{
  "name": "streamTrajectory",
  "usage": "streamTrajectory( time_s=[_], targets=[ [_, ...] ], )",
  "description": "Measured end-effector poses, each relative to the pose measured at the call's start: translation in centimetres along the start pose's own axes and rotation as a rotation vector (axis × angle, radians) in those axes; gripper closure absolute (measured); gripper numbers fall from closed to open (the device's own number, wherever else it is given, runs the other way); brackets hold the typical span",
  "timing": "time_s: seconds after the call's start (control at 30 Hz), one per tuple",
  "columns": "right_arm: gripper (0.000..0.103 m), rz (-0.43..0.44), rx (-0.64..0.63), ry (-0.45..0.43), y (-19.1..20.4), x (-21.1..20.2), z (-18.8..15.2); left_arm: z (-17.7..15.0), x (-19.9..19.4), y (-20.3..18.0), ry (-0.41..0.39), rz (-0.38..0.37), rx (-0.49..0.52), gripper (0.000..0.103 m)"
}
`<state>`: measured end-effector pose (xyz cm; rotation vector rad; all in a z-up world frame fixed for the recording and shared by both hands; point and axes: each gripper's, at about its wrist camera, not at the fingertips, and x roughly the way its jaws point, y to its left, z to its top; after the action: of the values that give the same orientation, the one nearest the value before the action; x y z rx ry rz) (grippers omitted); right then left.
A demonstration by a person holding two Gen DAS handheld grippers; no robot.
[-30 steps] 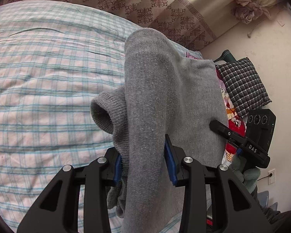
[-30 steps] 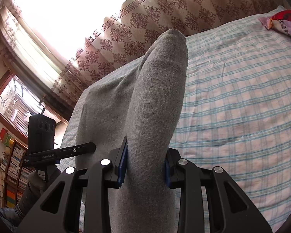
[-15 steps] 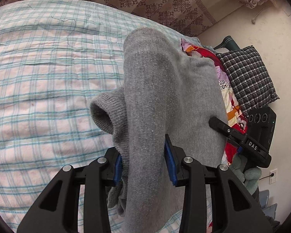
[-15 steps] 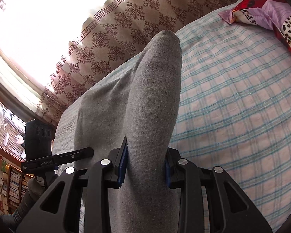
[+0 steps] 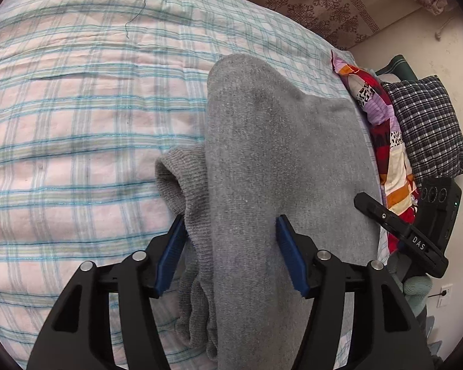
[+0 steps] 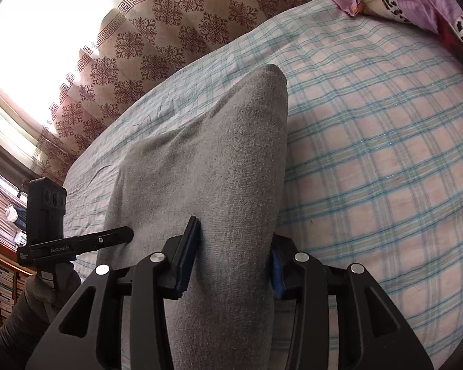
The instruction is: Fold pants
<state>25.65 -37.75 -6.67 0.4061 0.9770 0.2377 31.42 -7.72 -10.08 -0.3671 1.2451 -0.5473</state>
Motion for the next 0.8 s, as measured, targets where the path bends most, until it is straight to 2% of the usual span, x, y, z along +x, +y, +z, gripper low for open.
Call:
streamTrajectory(
  time_s=[0.07, 0.13, 0.27, 0.37, 0.5, 0.63, 0.8],
  targets=[
    [0.058, -0.049, -0.032, -0.02, 0.6, -0.6, -0.3, -0.3, -0.4, -0.2, -0.006, 0.051, 0.022, 0.031],
    [0.045, -0.105, -0.06, -0.061, 1.1, -1.8, -0.8, -0.5, -1.0, -1.0, -0.027, 0.122, 0.062, 0.029],
    [0.044, -0.215, -0.132, -0.144, 2.4, -5.2, -2.3, -1.8, -2.9, -3.1, -0.093, 0.274, 0.19, 0.029],
    [0.044, -0.22, -0.136, -0.166, 3.0, -7.6, -4.6, -3.9, -4.4, -4.9, -0.13, 0.346, 0.288, 0.029],
    [0.044, -0.266, -0.175, -0.161, 4.2, -9.2, -8.5, -7.3, -5.8, -6.3, -0.159, 0.394, 0.373, 0.028],
    [0.044, -0.283, -0.185, -0.13, 5.1, -9.1, -11.4, -10.3, -6.0, -6.7, -0.15, 0.41, 0.401, 0.027],
    [0.044, -0.354, -0.223, -0.102, 5.3, -7.8, -13.4, -12.1, -4.5, -6.3, -0.136, 0.435, 0.401, 0.027]
  ],
)
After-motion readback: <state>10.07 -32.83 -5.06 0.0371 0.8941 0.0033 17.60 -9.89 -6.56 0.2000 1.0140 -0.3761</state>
